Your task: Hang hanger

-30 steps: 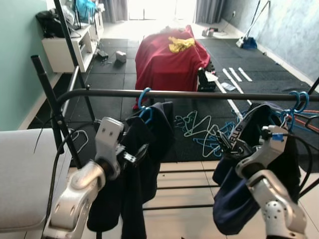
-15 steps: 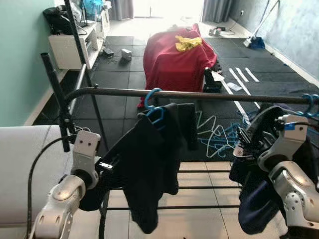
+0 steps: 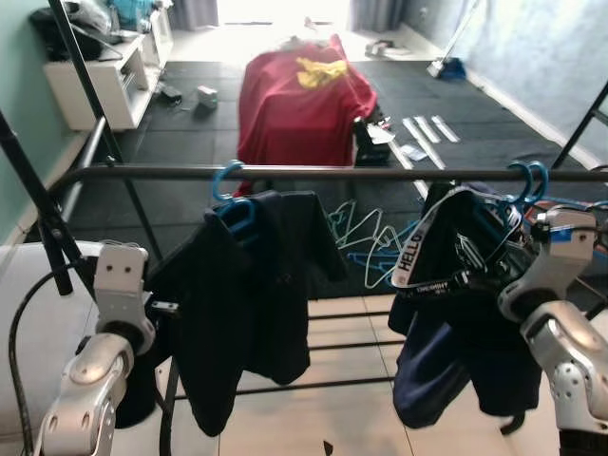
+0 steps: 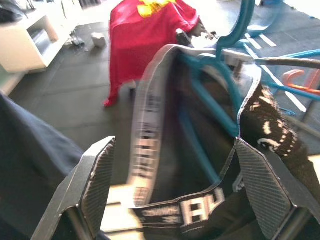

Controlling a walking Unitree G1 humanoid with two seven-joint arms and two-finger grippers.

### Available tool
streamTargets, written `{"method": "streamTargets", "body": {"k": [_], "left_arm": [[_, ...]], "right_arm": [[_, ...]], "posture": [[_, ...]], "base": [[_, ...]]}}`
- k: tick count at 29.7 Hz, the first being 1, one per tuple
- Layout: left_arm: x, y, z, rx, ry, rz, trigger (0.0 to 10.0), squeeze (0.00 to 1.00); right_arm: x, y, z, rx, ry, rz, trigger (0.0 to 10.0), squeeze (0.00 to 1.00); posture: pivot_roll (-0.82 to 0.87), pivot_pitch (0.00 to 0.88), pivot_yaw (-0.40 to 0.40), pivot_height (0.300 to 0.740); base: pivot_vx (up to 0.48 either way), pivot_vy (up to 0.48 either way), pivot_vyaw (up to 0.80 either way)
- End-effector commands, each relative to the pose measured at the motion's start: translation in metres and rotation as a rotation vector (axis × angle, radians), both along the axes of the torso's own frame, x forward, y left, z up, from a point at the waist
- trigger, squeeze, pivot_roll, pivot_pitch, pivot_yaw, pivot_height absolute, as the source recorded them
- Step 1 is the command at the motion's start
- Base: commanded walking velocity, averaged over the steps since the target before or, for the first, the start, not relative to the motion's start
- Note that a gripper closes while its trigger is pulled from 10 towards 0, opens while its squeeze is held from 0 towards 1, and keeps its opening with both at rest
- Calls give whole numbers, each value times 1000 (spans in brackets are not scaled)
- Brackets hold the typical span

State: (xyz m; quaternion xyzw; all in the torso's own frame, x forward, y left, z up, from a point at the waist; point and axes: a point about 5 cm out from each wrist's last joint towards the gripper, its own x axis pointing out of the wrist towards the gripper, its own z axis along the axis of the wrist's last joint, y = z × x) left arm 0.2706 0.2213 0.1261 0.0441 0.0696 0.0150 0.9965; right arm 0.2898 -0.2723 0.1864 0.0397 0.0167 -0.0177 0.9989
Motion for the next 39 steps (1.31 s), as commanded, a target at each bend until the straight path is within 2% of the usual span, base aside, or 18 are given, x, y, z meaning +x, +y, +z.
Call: {"method": "streamTargets", "body": {"k": [1, 7, 11, 12, 16, 22, 27, 32, 39], "left_arm": [[0, 0, -2, 8, 1, 0, 10000, 0], [2, -4, -4, -4, 5, -12, 10000, 0], [5, -10, -4, -8, -6, -20, 10000, 0], [5, -10, -4, -8, -6, -20, 10000, 0], [9, -15, -2, -14, -13, -27, 10000, 0], [12, -22, -3, -19, -15, -41, 10000, 0], [13, -25, -3, -19, -16, -47, 10000, 0], [20, -25, 0, -13, -25, -37, 10000, 0], [27, -29, 7, -9, -46, -45, 10000, 0]], "right_arm": [[-1, 0, 8, -22, -16, 8, 10000, 0], [-1, 5, 12, -32, -23, 44, 10000, 0], [-2, 20, 15, 21, -38, 162, 10000, 0], [-2, 20, 15, 21, -38, 162, 10000, 0], [-7, 32, 17, 8, -25, 288, 10000, 0], [-7, 16, 20, -49, -8, 218, 10000, 0], [-8, 13, 15, -62, 25, 222, 10000, 0], [-6, 13, 2, -65, 87, 257, 10000, 0], [8, 31, 5, -39, 45, 335, 10000, 0]], "posture": [[-47, 90, -34, 740], [-52, 86, -34, 740], [-55, 82, -35, 740], [-55, 82, -35, 740], [-58, 79, -35, 740], [-66, 86, -36, 740], [-66, 88, -37, 740], [-52, 87, -23, 740], [-38, 84, -21, 740]], "base": [[0, -480, 0], [0, -447, 0], [0, 0, 0], [0, 0, 0], [0, 0, 0], [0, 0, 0], [0, 0, 0], [0, 0, 0], [0, 0, 0]]}}
